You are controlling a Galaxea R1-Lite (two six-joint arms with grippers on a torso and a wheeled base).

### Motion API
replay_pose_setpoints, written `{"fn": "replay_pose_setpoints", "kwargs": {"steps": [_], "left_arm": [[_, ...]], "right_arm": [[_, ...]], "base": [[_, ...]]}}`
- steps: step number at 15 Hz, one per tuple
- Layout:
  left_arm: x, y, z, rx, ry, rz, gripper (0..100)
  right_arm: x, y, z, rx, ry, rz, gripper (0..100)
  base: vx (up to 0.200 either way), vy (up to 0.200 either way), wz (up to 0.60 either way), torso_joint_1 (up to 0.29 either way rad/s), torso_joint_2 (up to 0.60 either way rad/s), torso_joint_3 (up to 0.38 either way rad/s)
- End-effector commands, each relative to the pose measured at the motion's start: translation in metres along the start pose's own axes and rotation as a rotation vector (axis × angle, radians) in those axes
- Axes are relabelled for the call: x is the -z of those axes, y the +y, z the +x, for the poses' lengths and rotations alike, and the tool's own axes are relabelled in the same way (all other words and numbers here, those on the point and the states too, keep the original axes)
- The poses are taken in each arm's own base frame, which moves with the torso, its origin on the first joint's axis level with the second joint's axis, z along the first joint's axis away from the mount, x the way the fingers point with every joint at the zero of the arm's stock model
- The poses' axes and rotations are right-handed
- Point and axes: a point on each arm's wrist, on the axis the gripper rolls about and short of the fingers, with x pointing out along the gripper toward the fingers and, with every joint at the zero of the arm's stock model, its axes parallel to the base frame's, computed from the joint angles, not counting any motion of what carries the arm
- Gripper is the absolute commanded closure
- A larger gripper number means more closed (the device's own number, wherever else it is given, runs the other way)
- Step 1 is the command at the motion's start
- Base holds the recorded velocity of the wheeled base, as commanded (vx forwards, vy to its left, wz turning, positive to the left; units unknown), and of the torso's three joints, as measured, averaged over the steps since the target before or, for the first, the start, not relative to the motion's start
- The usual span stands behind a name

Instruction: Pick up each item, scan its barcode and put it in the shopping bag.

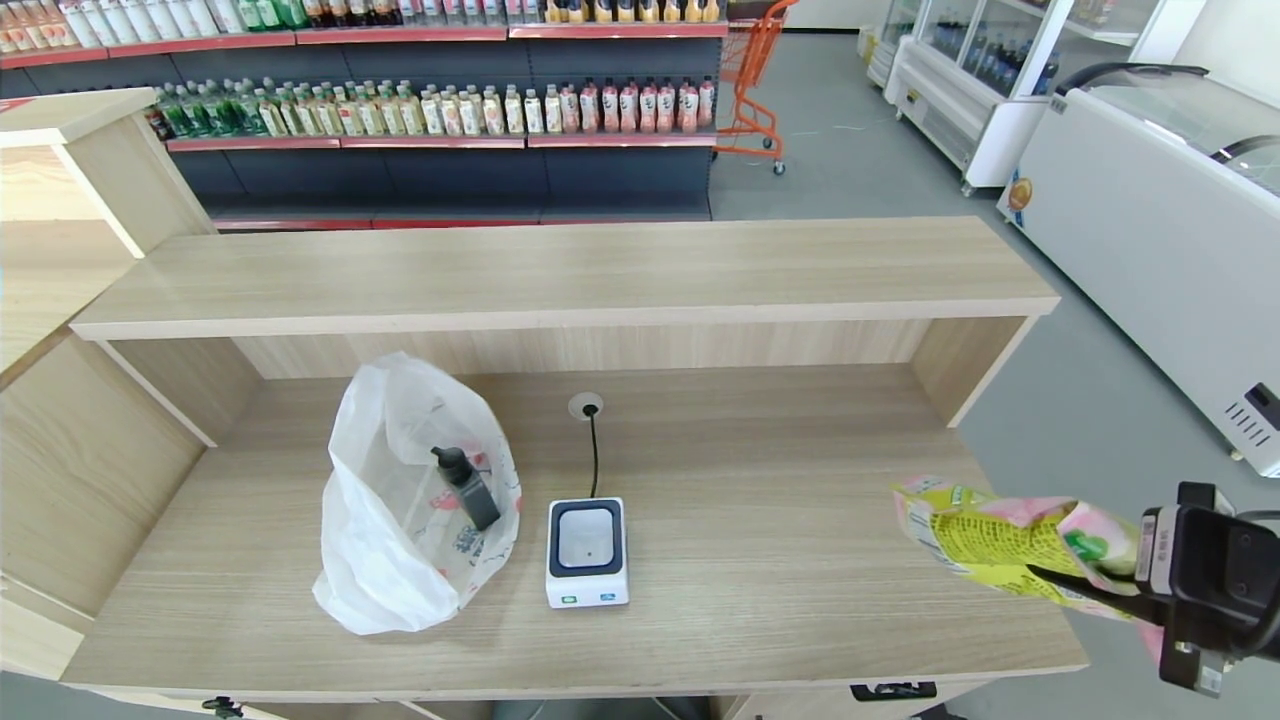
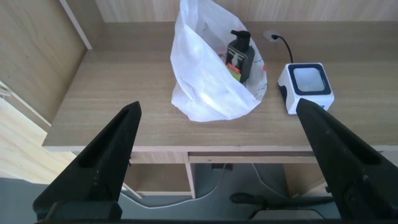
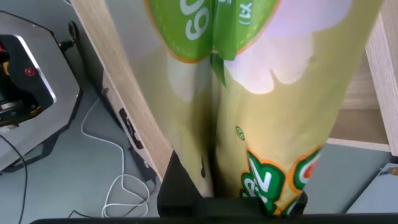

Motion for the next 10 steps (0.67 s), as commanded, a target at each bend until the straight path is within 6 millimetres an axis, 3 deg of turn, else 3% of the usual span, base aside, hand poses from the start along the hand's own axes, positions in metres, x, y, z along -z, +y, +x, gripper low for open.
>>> {"fn": "replay_pose_setpoints", "kwargs": {"steps": [1, 10], "left_arm": [[0.0, 0.0, 0.0, 0.001, 0.0, 0.0, 0], [0.0, 0.0, 0.0, -0.001, 0.0, 0.001, 0]], "right_arm": [[0.001, 0.0, 0.002, -0.012, -0.003, 0.003, 100], [0.008, -0.007, 0.03, -0.11, -0.012, 0.039, 100]], "base": [[0.0, 0.2, 0.0, 0.002, 0.0, 0.002], [0.0, 0.2, 0.0, 0.005, 0.0, 0.002]]}}
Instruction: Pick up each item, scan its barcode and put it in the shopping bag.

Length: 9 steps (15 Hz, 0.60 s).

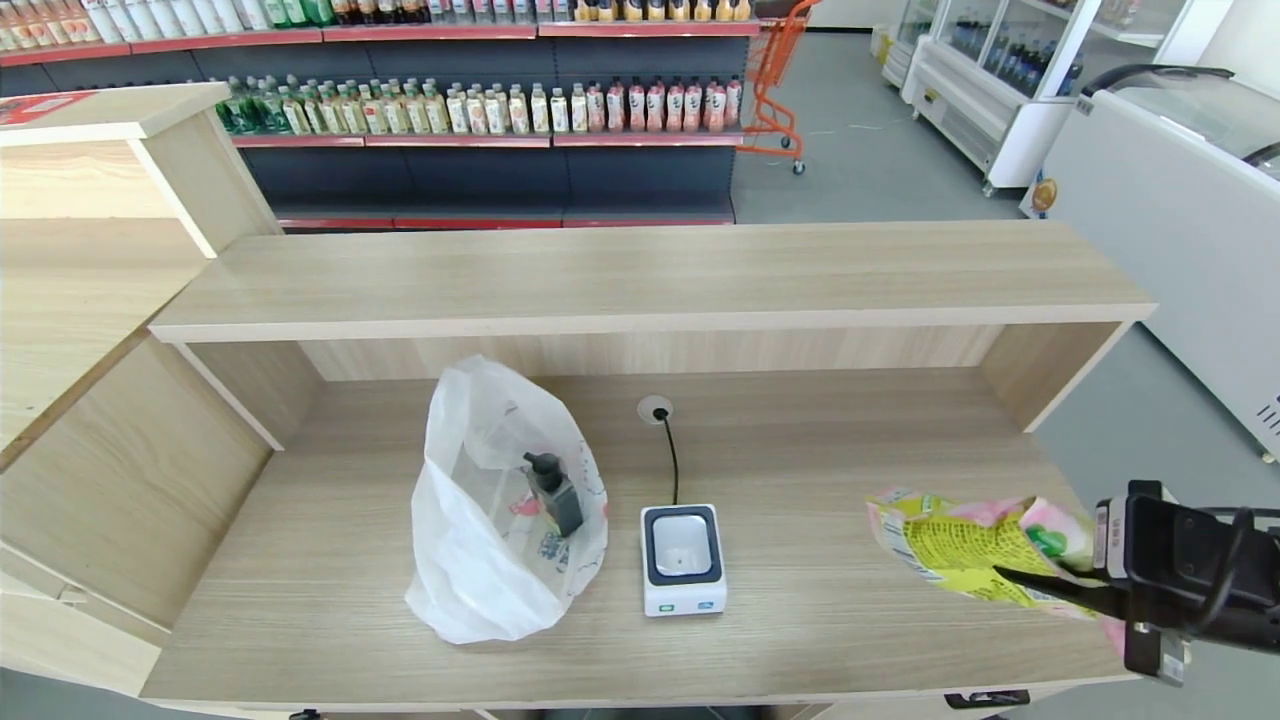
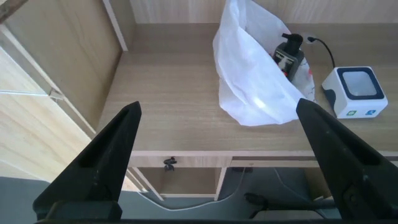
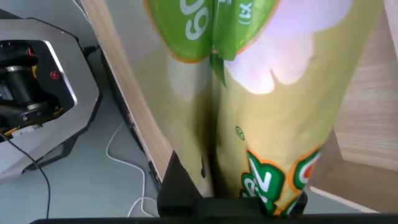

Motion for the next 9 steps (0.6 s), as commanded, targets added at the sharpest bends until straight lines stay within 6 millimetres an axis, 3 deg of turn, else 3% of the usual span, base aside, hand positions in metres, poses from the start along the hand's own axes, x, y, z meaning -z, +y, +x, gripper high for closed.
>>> {"fn": "replay_pose_setpoints", "kwargs": {"steps": [1, 7, 9], "left_arm": [[0.0, 0.0, 0.0, -0.001, 0.001, 0.0, 0], [0.0, 0.0, 0.0, 0.001, 0.001, 0.005, 0], [0.0, 0.0, 0.0, 0.001, 0.001, 0.003, 0]], "right_arm": [[0.004, -0.003, 0.011, -0.032, 0.015, 0.014, 100], [0.017, -0.01, 0.041, -0.071, 0.023, -0.021, 100], [0.024, -0.011, 0.053, -0.085, 0.033, -0.043, 100]], "base": [[0.0, 0.2, 0.0, -0.002, 0.0, 0.002], [0.0, 0.2, 0.0, 0.002, 0.0, -0.001], [0.0, 0.0, 0.0, 0.0, 0.0, 0.0]]}}
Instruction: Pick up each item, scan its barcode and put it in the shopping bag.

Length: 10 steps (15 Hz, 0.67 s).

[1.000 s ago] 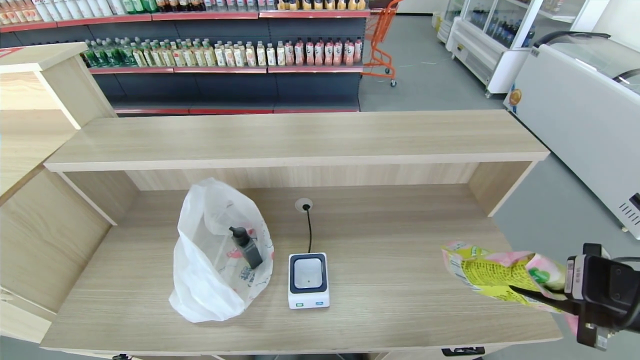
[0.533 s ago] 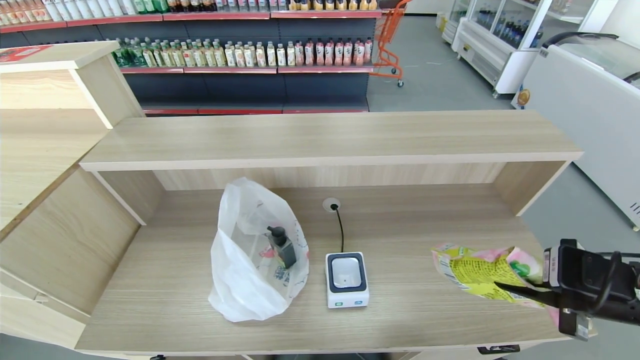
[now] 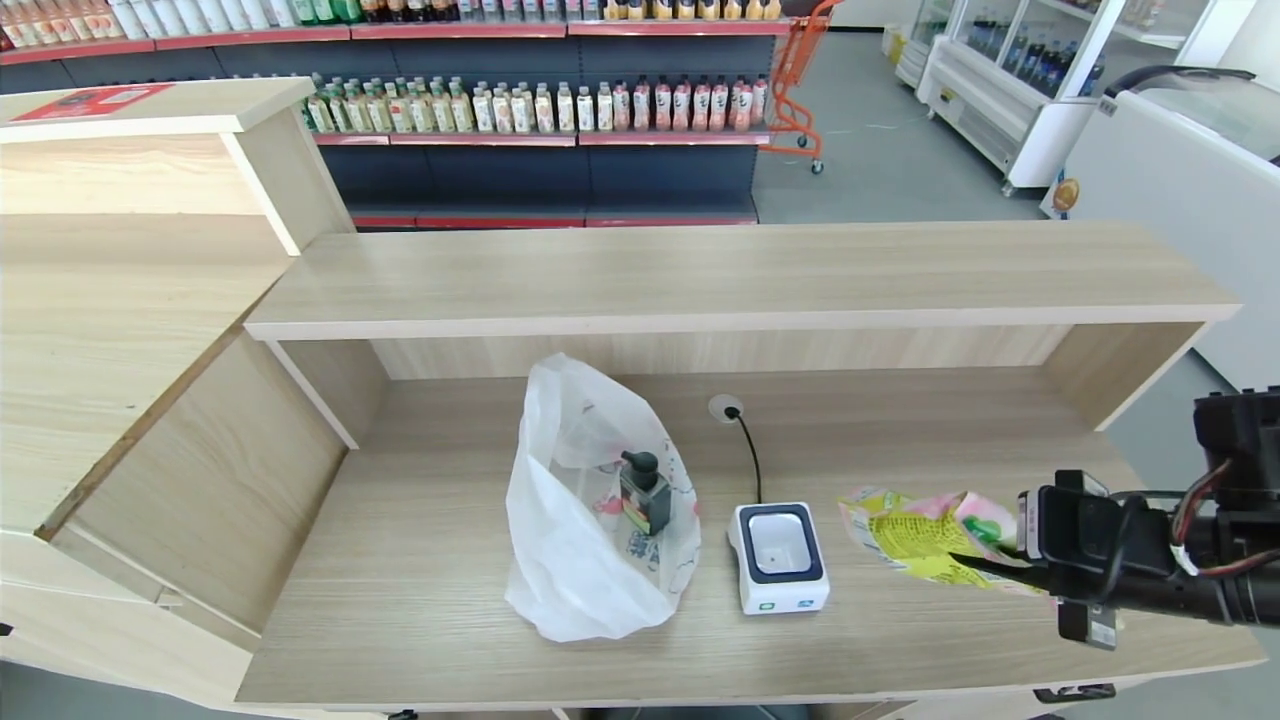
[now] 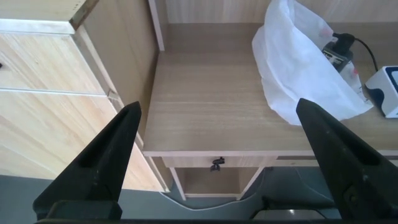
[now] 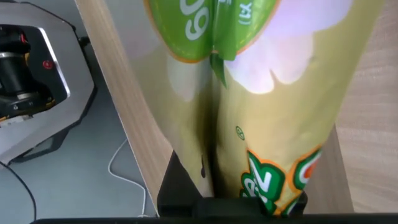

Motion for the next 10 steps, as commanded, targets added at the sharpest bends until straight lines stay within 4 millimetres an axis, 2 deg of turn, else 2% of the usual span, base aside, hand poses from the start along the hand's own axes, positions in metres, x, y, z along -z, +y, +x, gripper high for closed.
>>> {"fn": "replay_pose_setpoints", "kwargs": {"steps": [1, 3, 6, 10], "left_arm": [[0.0, 0.0, 0.0, 0.0, 0.0, -0.003, 0], [0.0, 0.0, 0.0, 0.0, 0.0, -0.003, 0], [0.0, 0.0, 0.0, 0.0, 0.0, -0.003, 0], [0.0, 0.0, 0.0, 0.0, 0.0, -0.003, 0]], "right_arm": [[0.015, 0.0, 0.019, -0.044, 0.03, 0.002, 100], [0.024, -0.006, 0.029, -0.04, 0.01, -0.013, 100], [0.037, -0.022, 0.033, -0.007, 0.014, -0.005, 100], [0.038, -0.028, 0.039, -0.023, -0.038, -0.004, 100]], "base": [[0.0, 0.0, 0.0, 0.0, 0.0, 0.0], [0.0, 0.0, 0.0, 0.0, 0.0, 0.0], [0.0, 0.0, 0.0, 0.0, 0.0, 0.0], [0.0, 0.0, 0.0, 0.0, 0.0, 0.0]]}}
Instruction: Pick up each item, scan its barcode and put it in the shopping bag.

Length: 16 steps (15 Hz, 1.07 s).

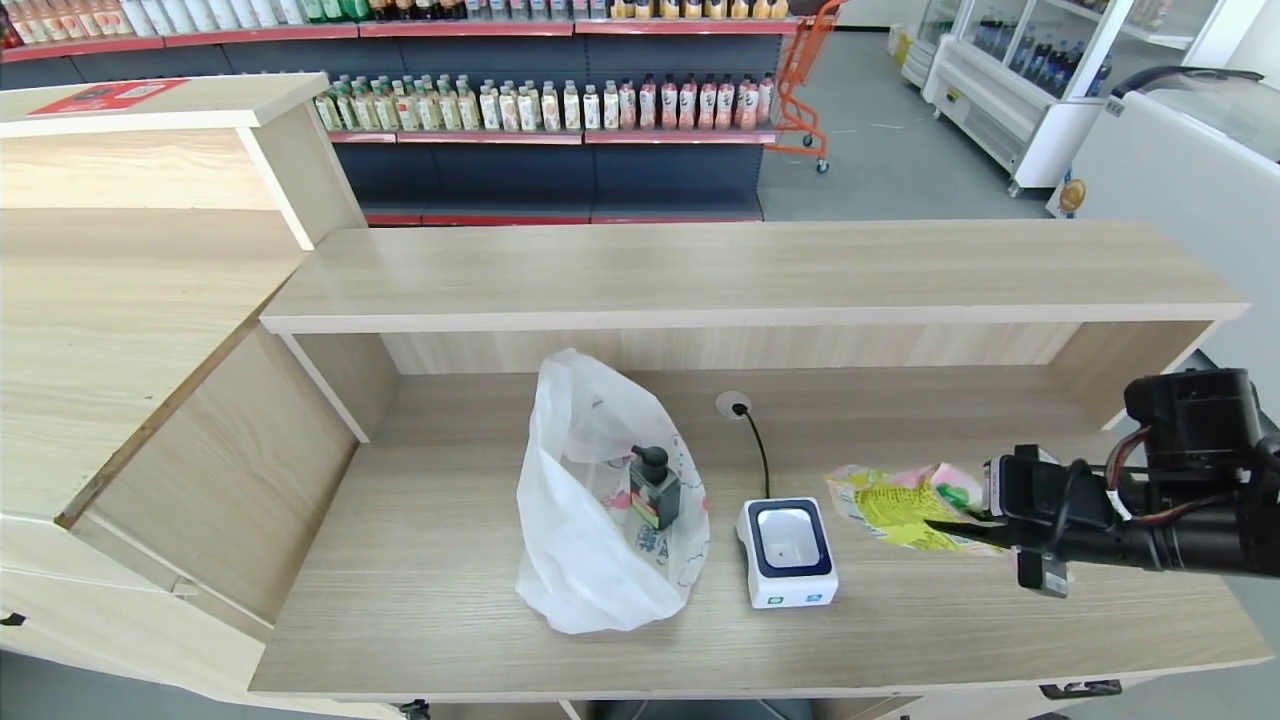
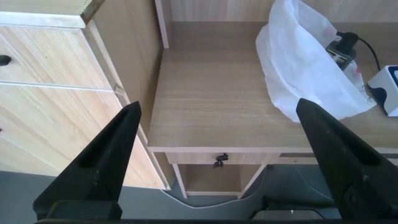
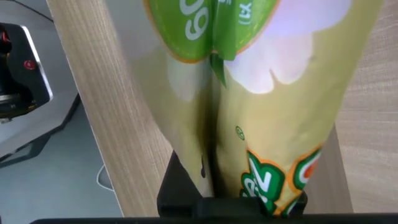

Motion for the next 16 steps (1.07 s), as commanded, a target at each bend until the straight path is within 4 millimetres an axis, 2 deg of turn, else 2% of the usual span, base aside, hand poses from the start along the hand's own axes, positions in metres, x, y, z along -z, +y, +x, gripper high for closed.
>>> {"fn": "replay_pose_setpoints", "kwargs": {"steps": [1, 11, 14, 16], "left_arm": [[0.0, 0.0, 0.0, 0.0, 0.0, 0.0, 0], [0.0, 0.0, 0.0, 0.0, 0.0, 0.0, 0], [0.0, 0.0, 0.0, 0.0, 0.0, 0.0, 0], [0.0, 0.0, 0.0, -0.002, 0.0, 0.0, 0]], "right_arm": [[0.004, 0.002, 0.005, -0.021, -0.002, 0.002, 100], [0.025, 0.017, 0.035, -0.142, -0.064, -0.236, 100], [0.034, 0.003, 0.043, -0.113, -0.055, -0.372, 100], [0.039, 0.002, 0.048, -0.116, -0.05, -0.416, 100]], "base": [[0.0, 0.0, 0.0, 0.0, 0.0, 0.0], [0.0, 0.0, 0.0, 0.0, 0.0, 0.0], [0.0, 0.0, 0.0, 0.0, 0.0, 0.0], [0.0, 0.0, 0.0, 0.0, 0.0, 0.0]]}}
